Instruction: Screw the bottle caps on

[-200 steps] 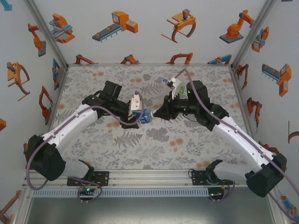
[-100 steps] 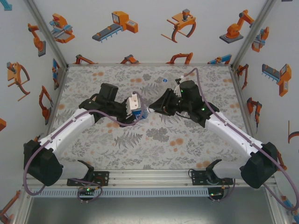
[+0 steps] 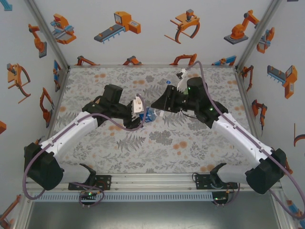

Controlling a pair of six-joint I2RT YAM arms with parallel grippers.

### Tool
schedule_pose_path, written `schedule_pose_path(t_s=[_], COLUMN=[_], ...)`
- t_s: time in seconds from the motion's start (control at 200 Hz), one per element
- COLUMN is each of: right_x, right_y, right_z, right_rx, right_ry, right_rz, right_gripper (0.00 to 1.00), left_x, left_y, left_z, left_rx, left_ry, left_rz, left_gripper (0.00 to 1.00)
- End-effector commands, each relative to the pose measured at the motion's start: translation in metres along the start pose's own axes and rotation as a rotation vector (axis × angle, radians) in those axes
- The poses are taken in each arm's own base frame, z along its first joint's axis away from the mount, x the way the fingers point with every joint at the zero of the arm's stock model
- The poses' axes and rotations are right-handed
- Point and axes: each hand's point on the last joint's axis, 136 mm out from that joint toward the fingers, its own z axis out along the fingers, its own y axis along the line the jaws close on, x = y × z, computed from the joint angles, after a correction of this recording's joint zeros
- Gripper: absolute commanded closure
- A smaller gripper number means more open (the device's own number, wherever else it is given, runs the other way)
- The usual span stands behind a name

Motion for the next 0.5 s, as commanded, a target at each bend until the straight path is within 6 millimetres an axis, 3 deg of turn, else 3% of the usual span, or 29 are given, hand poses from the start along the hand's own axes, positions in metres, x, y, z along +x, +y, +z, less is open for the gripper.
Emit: schedule_pose_path(t_s=[0.0, 0.075, 0.26, 0.496], right_x=[-0.012, -0.012, -0.010, -0.013], right_y=[0.049, 0.057, 0.047, 0.017], right_z=[-0.020, -0.026, -0.030, -0.030], right_rx=[-0.200, -0.229, -0.188, -0.016], right_ry=[-0.047, -0.072, -0.055, -0.038], right_rz=[-0.338, -0.470, -0.665, -0.664], right_gripper=[0.46, 0.46, 0.48, 0.52], left_x=[-0.022, -0.024, -0.024, -0.023], left_y=[-0.001, -0.002, -0.005, -0.002], left_z=[-0.010, -0.011, -0.012, -0.013], left_rx=[0.004, 0.006, 0.014, -0.006], left_ry=[-0.065, -0.071, -0.066, -0.057], left_rz=[0.049, 0.053, 0.057, 0.045], left_gripper=[1.00, 1.00, 1.00, 1.00])
